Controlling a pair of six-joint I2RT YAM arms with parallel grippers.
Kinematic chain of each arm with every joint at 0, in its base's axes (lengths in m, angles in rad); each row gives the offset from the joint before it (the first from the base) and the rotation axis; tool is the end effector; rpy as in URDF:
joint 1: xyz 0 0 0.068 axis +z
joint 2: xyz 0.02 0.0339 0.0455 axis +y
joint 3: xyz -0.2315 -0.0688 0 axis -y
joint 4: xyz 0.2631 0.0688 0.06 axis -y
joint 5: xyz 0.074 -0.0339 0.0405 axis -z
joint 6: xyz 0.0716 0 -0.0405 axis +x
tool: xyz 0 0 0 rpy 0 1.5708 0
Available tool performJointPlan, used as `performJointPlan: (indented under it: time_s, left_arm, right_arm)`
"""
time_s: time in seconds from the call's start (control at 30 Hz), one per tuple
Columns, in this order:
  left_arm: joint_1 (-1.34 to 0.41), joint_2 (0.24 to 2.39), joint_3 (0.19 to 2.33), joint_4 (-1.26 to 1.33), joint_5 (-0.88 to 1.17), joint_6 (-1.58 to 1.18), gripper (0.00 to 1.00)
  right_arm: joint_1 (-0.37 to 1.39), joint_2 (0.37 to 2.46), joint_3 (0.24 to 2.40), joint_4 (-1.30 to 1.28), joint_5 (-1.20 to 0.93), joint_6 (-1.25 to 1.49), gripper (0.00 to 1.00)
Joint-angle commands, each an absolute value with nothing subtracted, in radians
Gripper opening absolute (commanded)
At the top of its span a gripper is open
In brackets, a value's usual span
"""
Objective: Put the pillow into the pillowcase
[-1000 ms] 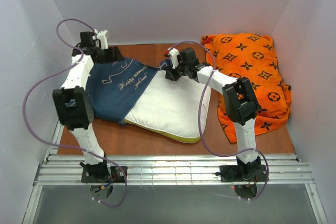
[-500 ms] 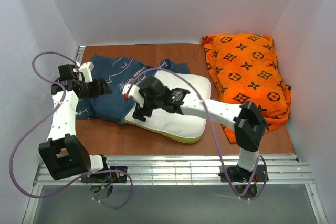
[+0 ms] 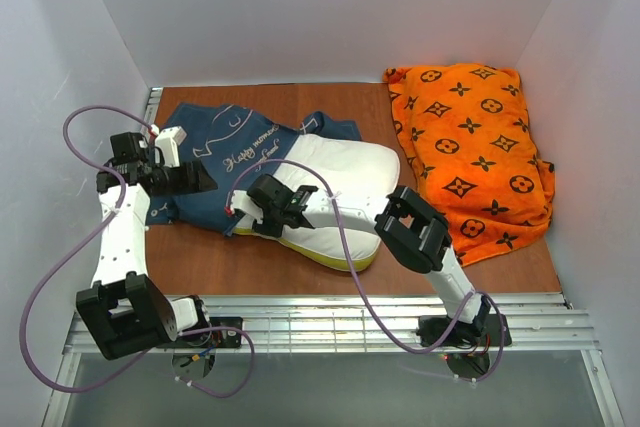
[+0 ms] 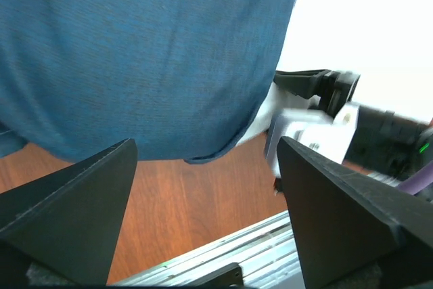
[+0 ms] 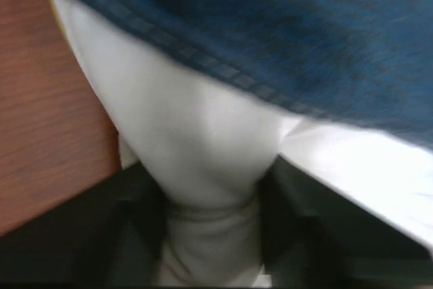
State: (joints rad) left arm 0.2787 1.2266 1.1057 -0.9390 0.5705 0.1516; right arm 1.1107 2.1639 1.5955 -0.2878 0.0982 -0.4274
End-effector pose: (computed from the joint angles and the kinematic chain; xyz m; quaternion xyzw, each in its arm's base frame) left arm 0.2759 0.0387 0.2421 0.0120 0.9311 -0.2142 0.2950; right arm 0.2277 0.4436 0.1047 -0.6384 0.6843 0.0737 0.3445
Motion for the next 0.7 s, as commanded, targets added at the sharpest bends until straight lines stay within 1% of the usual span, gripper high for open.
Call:
performJointPlan:
  time_s: [0.0,0.03,0.1,0.13,0.17,0.27,0.33,0.37,0.43,0.47,0.5,0.67]
  left_arm:
    - [0.284,1.181,1.059,-0.916,0.626,0.271,0.78]
    - [0.285,1.136,1.014,-0.898,0.623,0.352,0.75]
    - [0.285,1.088,0.958,-0.868,0.603,0.44,0.74]
    - [0.284,1.045,0.909,-0.85,0.585,0.478,0.74]
    - [0.285,1.032,0.881,-0.845,0.578,0.556,0.74]
    - [0.284,0.999,0.786,-0.802,0.554,0.615,0.72]
    - [0.278,0.999,0.744,-0.705,0.519,0.595,0.69]
    - [0.276,1.018,0.727,-0.663,0.505,0.575,0.66]
    - [0.267,1.06,0.735,-0.568,0.503,0.509,0.63]
    - [0.261,1.106,0.761,-0.56,0.549,0.496,0.59]
    - [0.25,1.129,0.768,-0.554,0.575,0.48,0.58]
    - [0.063,1.169,0.721,-0.428,0.525,0.39,0.57]
  right_arm:
    - [1.062,2.221,1.693,-0.304,0.114,-0.393,0.02]
    - [1.024,2.22,1.725,-0.305,0.069,-0.368,0.01]
    - [0.983,2.217,1.785,-0.339,0.008,-0.297,0.01]
    - [0.951,2.211,1.827,-0.341,-0.071,-0.275,0.01]
    - [0.939,2.192,1.836,-0.339,-0.104,-0.256,0.01]
    - [0.908,2.151,1.842,-0.313,-0.204,-0.198,0.01]
    - [0.907,2.138,1.848,-0.299,-0.236,-0.178,0.01]
    - [0.907,2.134,1.853,-0.298,-0.248,-0.176,0.01]
    - [0.907,2.134,1.865,-0.298,-0.253,-0.173,0.01]
    - [0.907,2.137,1.87,-0.298,-0.25,-0.173,0.01]
    - [0.905,2.138,1.878,-0.298,-0.245,-0.173,0.01]
    - [0.9,2.161,1.934,-0.298,-0.25,-0.144,0.01]
